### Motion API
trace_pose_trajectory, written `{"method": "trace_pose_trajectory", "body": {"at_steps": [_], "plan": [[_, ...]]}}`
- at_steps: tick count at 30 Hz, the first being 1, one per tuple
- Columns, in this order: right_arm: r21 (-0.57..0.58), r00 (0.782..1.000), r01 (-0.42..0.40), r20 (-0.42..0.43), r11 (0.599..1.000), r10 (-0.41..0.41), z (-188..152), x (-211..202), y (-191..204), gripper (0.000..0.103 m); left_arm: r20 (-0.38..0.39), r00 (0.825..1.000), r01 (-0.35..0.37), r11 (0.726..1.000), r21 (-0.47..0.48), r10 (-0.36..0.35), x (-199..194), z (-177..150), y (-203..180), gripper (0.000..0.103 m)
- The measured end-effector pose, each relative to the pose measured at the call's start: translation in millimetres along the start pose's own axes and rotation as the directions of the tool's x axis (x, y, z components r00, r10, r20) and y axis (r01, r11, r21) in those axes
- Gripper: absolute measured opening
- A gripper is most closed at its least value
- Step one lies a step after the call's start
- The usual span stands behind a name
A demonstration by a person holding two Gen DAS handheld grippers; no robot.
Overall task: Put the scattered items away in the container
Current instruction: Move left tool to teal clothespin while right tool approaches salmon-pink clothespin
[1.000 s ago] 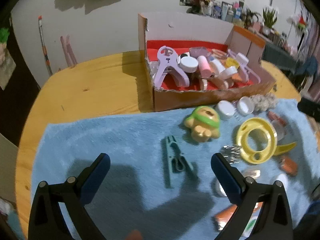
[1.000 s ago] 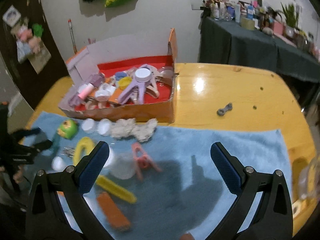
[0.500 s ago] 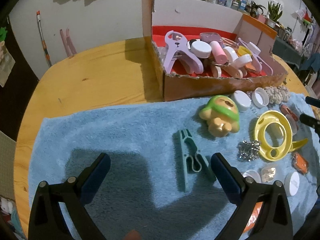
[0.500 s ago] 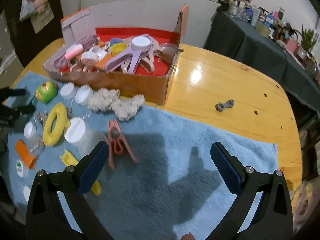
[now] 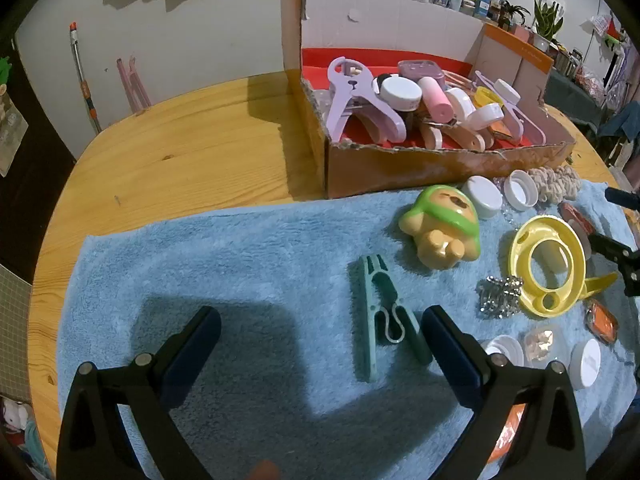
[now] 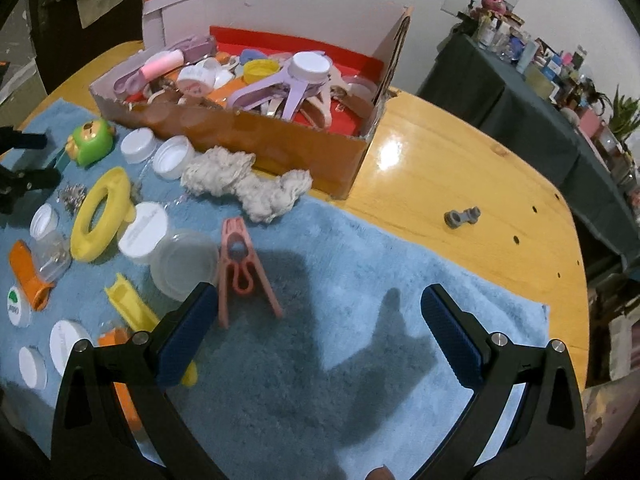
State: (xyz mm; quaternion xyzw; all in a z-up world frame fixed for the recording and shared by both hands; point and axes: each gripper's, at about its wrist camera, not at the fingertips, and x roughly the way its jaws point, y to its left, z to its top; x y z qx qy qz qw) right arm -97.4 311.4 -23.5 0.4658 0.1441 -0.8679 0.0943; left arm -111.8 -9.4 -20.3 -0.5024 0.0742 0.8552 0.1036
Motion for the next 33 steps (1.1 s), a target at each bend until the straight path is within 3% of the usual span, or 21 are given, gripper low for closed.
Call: {"method": "trace_pose_trajectory", "body": {"at_steps": [13,18,22,29,33], "plan": [[-0.039,0.998,0.057,-0.004,0.998,-0.057,1.2,9.6,-5.2,0.102,-0.001,1.0,-0.029,0.999,0.045,0.029,-4.7,-4.6,-3.1,0.102],[-0.047,1.0,0.019,0.023,0.999,-0.018,4.9,4.6,-0.5,0.102,0.008,1.0,-0.021,0.999,0.043,0.021,-6.2,-6.1,-3.7,0.102],[-0.085,0.999,0.035,0.045,0.996,-0.031,10.5,7.5,6.0,0.101,0.001,1.0,0.003,0.999,0.048,-0.003,-7.2,-4.7,-6.5,0.096],[-0.075,0.997,-0.063,0.037,0.995,0.066,16.9,14.4,-0.7,0.089,-0.006,0.998,0.059,0.996,0.063,-0.059,-7.9,-2.4,-9.7,0.091],[-0.078,0.993,-0.115,0.031,0.99,0.117,15.2,17.3,0.2,0.075,-0.01,0.997,0.083,0.994,0.072,-0.082,-6.0,-1.0,-10.5,0.085]]}}
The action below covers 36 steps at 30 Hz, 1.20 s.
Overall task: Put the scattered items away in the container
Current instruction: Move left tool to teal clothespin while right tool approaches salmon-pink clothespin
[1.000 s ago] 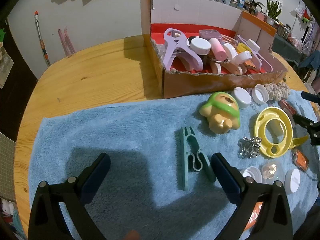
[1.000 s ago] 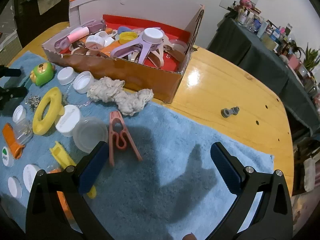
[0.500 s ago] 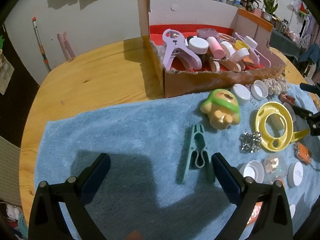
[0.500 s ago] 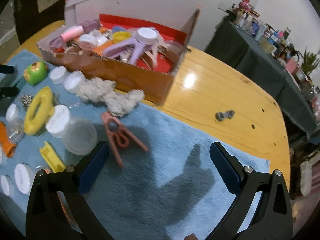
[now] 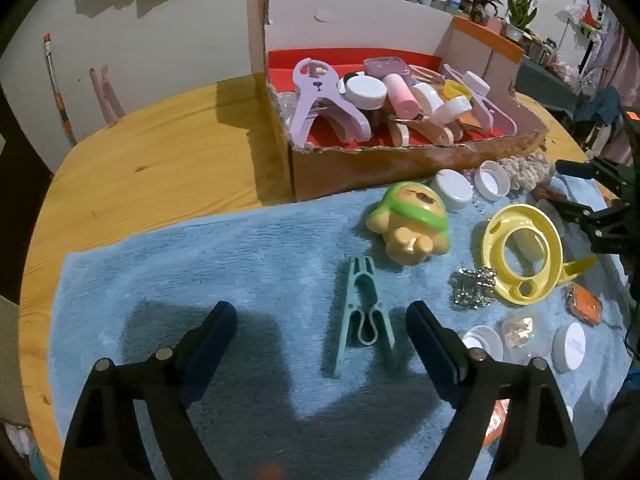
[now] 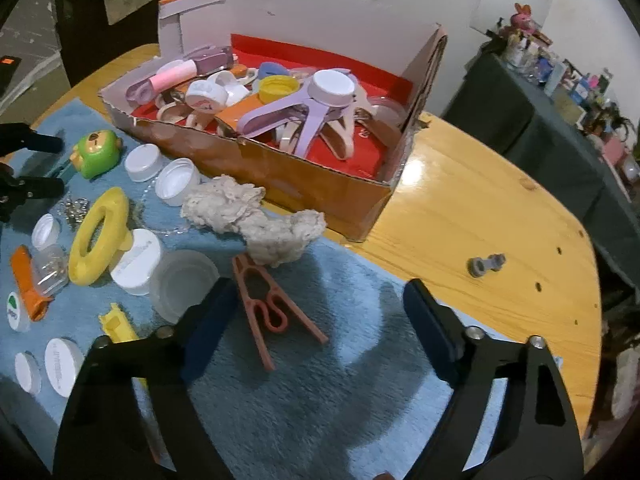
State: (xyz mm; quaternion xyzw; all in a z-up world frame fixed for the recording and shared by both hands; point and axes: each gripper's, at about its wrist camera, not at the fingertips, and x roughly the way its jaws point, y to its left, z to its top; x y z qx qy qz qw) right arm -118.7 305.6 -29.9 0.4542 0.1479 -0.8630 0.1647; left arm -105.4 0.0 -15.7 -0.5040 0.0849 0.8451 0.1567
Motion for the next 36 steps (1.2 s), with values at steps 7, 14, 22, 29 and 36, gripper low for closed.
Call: {"method": "trace_pose_trajectory", "body": {"at_steps": [7,14,22,29,36], "plan": [[-0.02,1.0,-0.026,0.007,0.999,0.026,-3.5,-0.7,5.1,0.064,0.006,1.0,0.004,0.999,0.052,-0.004,0.7,-0.7,-3.7,0.083],[-0.057,0.999,-0.023,0.028,0.998,0.025,-5.9,-4.7,10.4,0.059,0.017,0.999,0.029,0.995,0.09,-0.03,-0.3,-2.4,-6.5,0.082],[-0.066,0.999,-0.031,0.041,0.997,0.033,-4.9,-4.5,11.8,0.059,0.031,0.996,0.077,0.991,0.106,-0.08,-0.3,-0.6,-5.6,0.075],[-0.064,0.997,-0.054,0.048,0.996,0.058,-6.5,-4.1,13.5,0.048,0.038,0.992,0.117,0.99,0.08,-0.12,-1.0,1.5,2.0,0.064],[-0.052,0.996,-0.075,0.05,0.996,0.077,-7.7,-4.0,12.5,0.044,0.042,0.992,0.112,0.991,0.077,-0.116,-1.1,1.3,3.6,0.054]]}}
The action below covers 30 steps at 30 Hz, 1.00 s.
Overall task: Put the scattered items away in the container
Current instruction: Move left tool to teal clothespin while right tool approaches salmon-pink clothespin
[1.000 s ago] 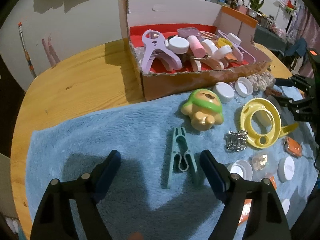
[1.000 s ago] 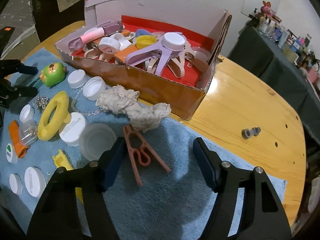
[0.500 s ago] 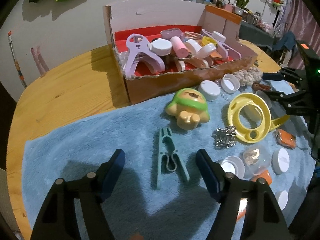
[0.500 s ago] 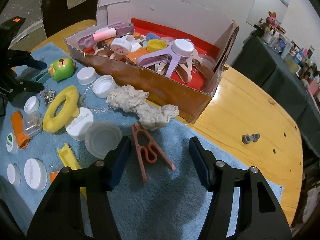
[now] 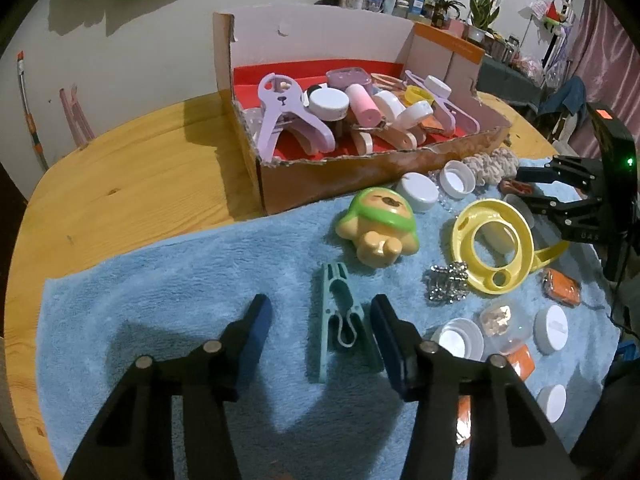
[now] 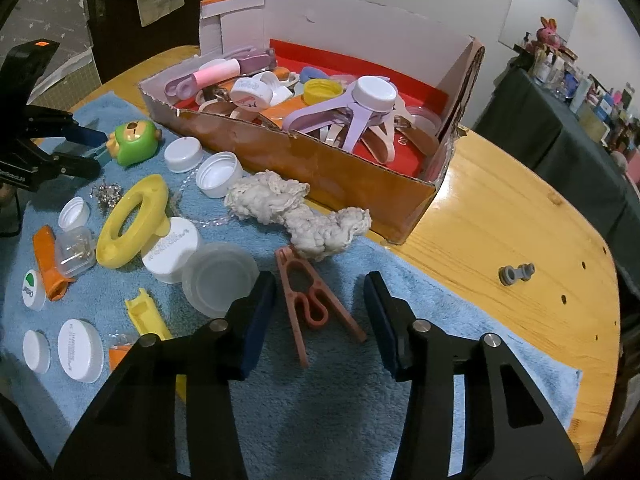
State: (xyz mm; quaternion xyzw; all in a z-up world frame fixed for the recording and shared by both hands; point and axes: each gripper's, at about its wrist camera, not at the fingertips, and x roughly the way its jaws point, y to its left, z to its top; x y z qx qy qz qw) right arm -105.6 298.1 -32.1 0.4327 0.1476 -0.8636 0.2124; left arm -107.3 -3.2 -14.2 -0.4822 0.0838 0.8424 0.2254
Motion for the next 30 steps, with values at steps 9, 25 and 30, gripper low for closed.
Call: {"method": "trace_pose_trajectory", "body": {"at_steps": [9,25,30], "plan": [[0.004,1.0,0.002,0.002,1.0,-0.002,-0.4,-1.3,-0.7,0.044,0.003,1.0,0.011,0.999,0.04,-0.011,-7.5,-1.4,-11.3,0.047],[0.024,1.0,0.003,0.006,1.0,-0.003,-1.3,-5.2,-3.9,0.042,-0.013,1.0,0.002,0.997,0.075,-0.001,-4.1,-2.8,-26.4,0.034],[0.005,1.0,0.003,0.001,1.0,-0.003,-3.0,-4.9,-2.6,0.038,-0.015,1.0,0.005,0.998,0.068,-0.004,-3.3,-2.6,-25.2,0.033]]}}
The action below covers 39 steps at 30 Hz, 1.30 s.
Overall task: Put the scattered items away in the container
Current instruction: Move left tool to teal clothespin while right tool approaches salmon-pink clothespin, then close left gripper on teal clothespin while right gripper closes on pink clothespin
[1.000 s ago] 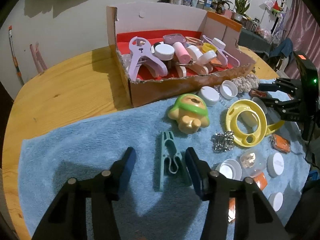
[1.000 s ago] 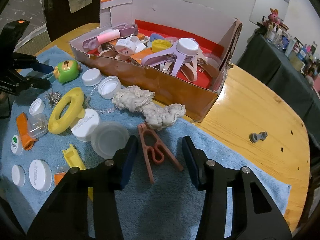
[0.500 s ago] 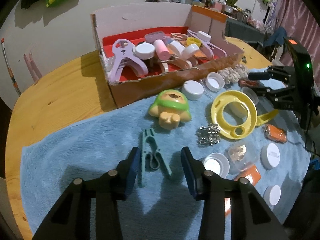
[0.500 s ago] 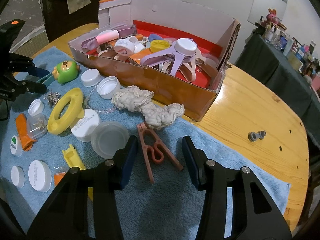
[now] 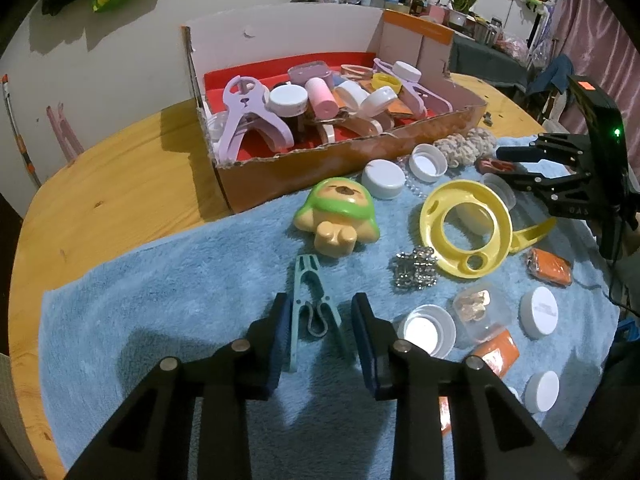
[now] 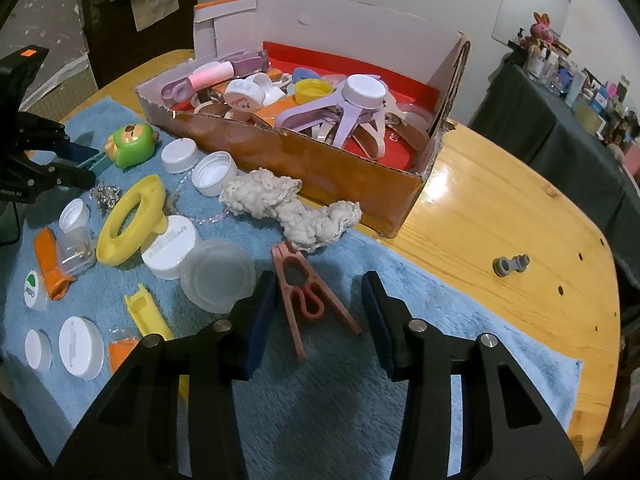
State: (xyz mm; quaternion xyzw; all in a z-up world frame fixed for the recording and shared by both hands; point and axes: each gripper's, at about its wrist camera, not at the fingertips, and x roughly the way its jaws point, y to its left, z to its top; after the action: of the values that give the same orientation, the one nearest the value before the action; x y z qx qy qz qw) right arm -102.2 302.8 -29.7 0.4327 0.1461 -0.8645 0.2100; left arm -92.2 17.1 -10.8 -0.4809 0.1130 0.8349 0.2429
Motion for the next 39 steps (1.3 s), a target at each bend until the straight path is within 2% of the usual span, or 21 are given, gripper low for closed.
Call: {"method": "trace_pose_trajectory", "body": {"at_steps": [2,12,19,25,32,35,39], "plan": [[-0.015,1.0,-0.006,0.0,1.0,0.006,0.0,-0.3,1.5,0.035,0.0,1.0,-0.003,1.0,0.0,0.003,0.1,-0.4,0.2,0.03],[-0.062,0.999,-0.037,-0.005,0.997,0.037,3.8,3.1,4.2,0.028,0.007,1.0,-0.001,1.0,0.0,0.001,0.3,0.6,-0.9,0.029],[-0.058,0.997,-0.067,-0.042,0.996,0.064,3.0,1.0,6.1,0.025,0.018,1.0,0.001,1.0,-0.006,-0.001,-3.2,2.0,-0.9,0.029],[-0.093,0.998,-0.036,-0.057,0.995,0.031,-1.3,-4.0,16.0,0.025,0.017,1.0,-0.003,1.0,-0.003,0.003,-3.1,1.8,-0.2,0.029],[-0.045,0.995,-0.081,-0.058,0.996,0.078,4.2,2.6,5.6,0.025,0.016,1.0,-0.006,1.0,-0.002,0.006,-1.5,-0.6,-1.5,0.029],[-0.061,0.998,-0.054,-0.047,0.997,0.051,1.8,-0.8,10.4,0.024,0.022,1.0,-0.004,1.0,-0.014,0.004,-3.1,-1.1,-1.6,0.029],[-0.035,0.998,-0.058,-0.032,0.998,0.057,0.1,-6.6,10.1,0.024,0.038,0.999,-0.024,1.0,-0.003,0.025,-5.9,0.3,-4.4,0.029]]}}
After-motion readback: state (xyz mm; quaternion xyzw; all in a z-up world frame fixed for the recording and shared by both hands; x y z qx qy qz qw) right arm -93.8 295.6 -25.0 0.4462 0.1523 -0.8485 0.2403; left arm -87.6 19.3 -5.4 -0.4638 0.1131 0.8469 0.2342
